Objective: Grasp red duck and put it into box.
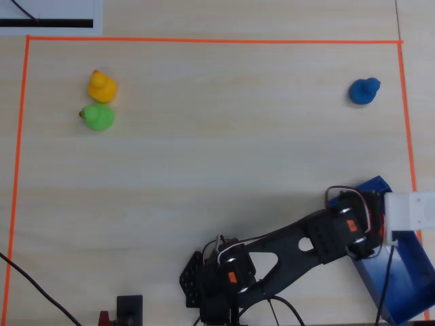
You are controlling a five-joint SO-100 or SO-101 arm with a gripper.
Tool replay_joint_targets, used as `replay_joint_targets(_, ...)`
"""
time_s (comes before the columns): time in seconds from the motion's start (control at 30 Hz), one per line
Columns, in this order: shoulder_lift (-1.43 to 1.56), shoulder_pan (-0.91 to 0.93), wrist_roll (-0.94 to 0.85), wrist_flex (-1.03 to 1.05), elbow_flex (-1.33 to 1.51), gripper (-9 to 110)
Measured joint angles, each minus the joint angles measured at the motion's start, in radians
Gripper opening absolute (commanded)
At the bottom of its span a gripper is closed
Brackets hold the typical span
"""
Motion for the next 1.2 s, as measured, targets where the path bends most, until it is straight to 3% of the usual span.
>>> replay_joint_targets(0.37,0.707,-0.698,-0.336,0.012,0.695,0)
replay_joint_targets(0.53,0.92,-0.913,-0.463,0.011,0.98,0)
replay_joint_targets(0.8,1.063,-1.126,-0.479,0.106,1.146,0)
replay_joint_targets(1.2,1.172,-1.186,-0.465,0.138,1.23,0)
